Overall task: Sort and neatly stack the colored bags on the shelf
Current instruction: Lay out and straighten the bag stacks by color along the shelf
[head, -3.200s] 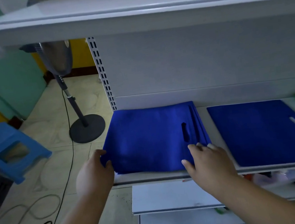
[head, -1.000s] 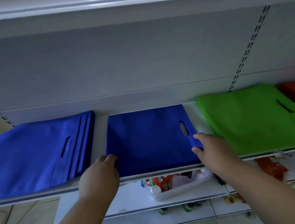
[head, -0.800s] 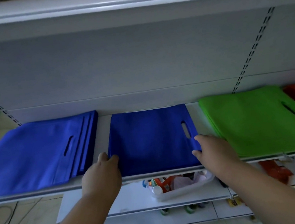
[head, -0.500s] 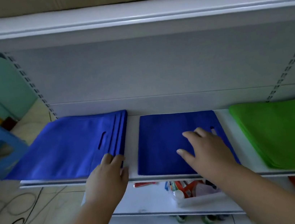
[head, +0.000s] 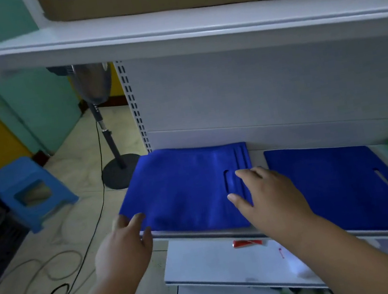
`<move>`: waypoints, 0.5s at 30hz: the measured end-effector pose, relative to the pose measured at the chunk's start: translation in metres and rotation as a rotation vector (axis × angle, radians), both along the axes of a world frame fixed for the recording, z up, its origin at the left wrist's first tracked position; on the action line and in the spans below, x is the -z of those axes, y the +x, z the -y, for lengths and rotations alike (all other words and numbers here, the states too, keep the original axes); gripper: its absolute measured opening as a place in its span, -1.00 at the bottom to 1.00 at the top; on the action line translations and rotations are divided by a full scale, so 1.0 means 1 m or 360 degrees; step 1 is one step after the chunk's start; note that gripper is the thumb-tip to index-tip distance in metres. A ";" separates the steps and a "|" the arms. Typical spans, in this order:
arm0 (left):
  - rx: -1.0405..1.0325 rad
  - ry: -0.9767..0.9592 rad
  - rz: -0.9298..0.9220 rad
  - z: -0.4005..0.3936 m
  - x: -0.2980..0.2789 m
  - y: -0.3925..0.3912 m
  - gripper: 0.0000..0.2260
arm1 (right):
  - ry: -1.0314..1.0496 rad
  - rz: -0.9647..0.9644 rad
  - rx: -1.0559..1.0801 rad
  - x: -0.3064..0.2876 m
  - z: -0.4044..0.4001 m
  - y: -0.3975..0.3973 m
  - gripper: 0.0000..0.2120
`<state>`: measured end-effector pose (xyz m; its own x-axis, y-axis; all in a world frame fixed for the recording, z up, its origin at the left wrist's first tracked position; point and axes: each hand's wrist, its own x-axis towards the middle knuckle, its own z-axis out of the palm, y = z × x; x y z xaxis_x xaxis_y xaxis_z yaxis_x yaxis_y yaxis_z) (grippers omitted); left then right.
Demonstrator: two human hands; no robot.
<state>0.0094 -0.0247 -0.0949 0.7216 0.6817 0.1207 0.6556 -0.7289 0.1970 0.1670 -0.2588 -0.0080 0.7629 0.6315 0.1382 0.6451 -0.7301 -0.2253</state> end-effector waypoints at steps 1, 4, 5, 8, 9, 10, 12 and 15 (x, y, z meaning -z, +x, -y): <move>-0.0004 0.0005 -0.0020 -0.012 0.000 -0.003 -0.68 | -0.0010 0.0003 0.0029 0.002 -0.007 -0.004 -0.44; -0.0008 -0.0049 -0.0047 -0.038 -0.001 -0.007 -0.68 | -0.0075 -0.0004 0.0135 0.006 -0.019 -0.012 -0.44; -0.0007 -0.0089 -0.0049 -0.044 -0.001 -0.006 -0.66 | -0.0112 -0.0012 0.0170 0.009 -0.022 -0.013 -0.45; -0.0001 -0.0238 0.0011 -0.054 -0.001 0.002 -0.61 | -0.0265 -0.0043 0.0264 0.023 -0.027 -0.015 -0.49; 0.0003 -0.0268 0.0041 -0.056 0.000 0.004 -0.62 | -0.0337 -0.0056 0.0290 0.029 -0.028 -0.017 -0.51; 0.0009 -0.0291 0.0065 -0.057 0.000 0.005 -0.63 | -0.0402 -0.0077 0.0311 0.034 -0.028 -0.019 -0.51; 0.0013 -0.0342 0.0101 -0.059 0.000 0.006 -0.67 | -0.0469 -0.0120 0.0339 0.044 -0.030 -0.024 -0.51; -0.0015 -0.0451 0.0183 -0.063 -0.004 0.005 -0.71 | -0.0426 -0.0127 0.0354 0.052 -0.037 -0.033 -0.53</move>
<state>0.0148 0.0380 -0.0911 0.7077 0.7065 0.0057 0.6237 -0.6284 0.4649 0.1345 -0.2220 -0.0600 0.8875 0.4547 -0.0753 0.4520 -0.8906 -0.0503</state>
